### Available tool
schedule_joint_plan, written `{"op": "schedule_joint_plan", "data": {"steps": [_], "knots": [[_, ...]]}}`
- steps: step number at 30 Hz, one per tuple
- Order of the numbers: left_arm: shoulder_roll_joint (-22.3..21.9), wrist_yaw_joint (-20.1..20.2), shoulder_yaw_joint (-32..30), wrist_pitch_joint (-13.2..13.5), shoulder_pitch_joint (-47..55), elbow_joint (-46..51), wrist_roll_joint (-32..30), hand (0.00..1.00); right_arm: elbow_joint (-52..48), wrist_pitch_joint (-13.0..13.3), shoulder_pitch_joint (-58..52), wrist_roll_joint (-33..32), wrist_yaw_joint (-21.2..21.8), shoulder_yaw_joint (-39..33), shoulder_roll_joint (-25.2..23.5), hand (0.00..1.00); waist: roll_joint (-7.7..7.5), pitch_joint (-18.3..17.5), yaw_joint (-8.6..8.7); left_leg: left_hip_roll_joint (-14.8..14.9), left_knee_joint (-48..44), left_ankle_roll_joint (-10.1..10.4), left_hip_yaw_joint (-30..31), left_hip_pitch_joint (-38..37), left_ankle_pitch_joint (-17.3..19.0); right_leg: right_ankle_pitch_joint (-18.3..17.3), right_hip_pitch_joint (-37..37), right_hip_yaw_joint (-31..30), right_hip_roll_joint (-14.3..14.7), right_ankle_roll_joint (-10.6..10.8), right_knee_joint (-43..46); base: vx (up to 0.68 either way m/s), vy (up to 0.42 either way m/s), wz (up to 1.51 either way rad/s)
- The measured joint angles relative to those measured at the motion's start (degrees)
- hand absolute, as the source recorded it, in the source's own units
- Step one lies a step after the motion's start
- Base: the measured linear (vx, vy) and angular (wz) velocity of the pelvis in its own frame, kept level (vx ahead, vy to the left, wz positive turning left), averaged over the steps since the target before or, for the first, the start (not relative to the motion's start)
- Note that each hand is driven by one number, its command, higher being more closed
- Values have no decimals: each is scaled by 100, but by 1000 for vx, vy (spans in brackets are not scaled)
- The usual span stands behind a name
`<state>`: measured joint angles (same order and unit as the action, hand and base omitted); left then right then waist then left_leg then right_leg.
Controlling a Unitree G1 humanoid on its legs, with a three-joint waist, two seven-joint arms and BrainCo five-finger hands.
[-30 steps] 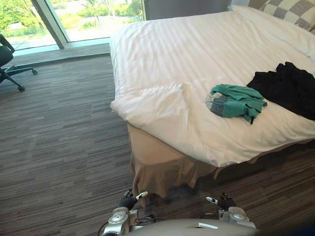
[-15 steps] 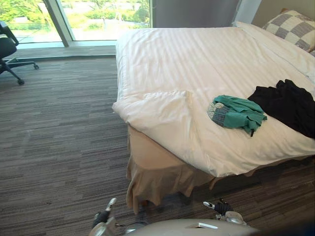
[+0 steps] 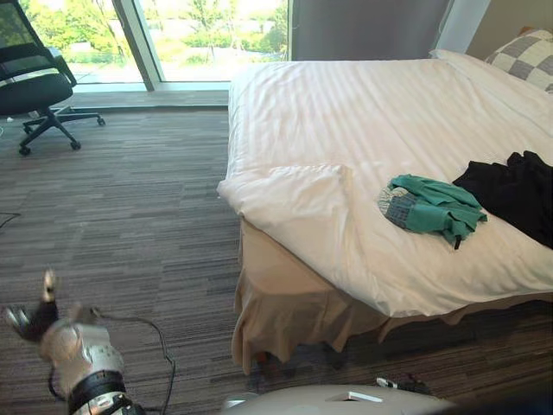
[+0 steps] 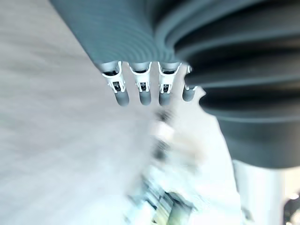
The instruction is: Tidy the bed and pick cloth on bed and put in laundry
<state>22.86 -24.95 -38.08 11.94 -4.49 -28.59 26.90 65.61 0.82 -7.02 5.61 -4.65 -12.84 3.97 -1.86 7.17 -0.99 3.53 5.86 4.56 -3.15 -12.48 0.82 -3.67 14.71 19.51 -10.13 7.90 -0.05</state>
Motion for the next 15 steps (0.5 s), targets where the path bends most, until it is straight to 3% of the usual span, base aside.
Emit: {"op": "schedule_joint_plan", "data": {"steps": [6,9,15], "knots": [[396,62,1045,-138,-312,810,-1663,0,-254,16,-261,-107,107,-14,52,0,154,54,44,27,1,11,-257,-133,31,46,-7,-247,25,-8,-26,-44,5,-22],[503,375,1796,-353,-450,1081,-2548,0,-400,24,-381,-213,225,-67,60,0,212,47,101,53,0,18,-411,-163,58,135,-20,-397,68,-31,-143,-43,1,-25],[506,908,3231,-672,-1225,748,-3663,0,-525,19,-425,-221,338,-281,52,0,284,84,338,67,-1,25,-551,-130,76,201,-101,-496,95,-27,-241,-30,-5,-13]]}}
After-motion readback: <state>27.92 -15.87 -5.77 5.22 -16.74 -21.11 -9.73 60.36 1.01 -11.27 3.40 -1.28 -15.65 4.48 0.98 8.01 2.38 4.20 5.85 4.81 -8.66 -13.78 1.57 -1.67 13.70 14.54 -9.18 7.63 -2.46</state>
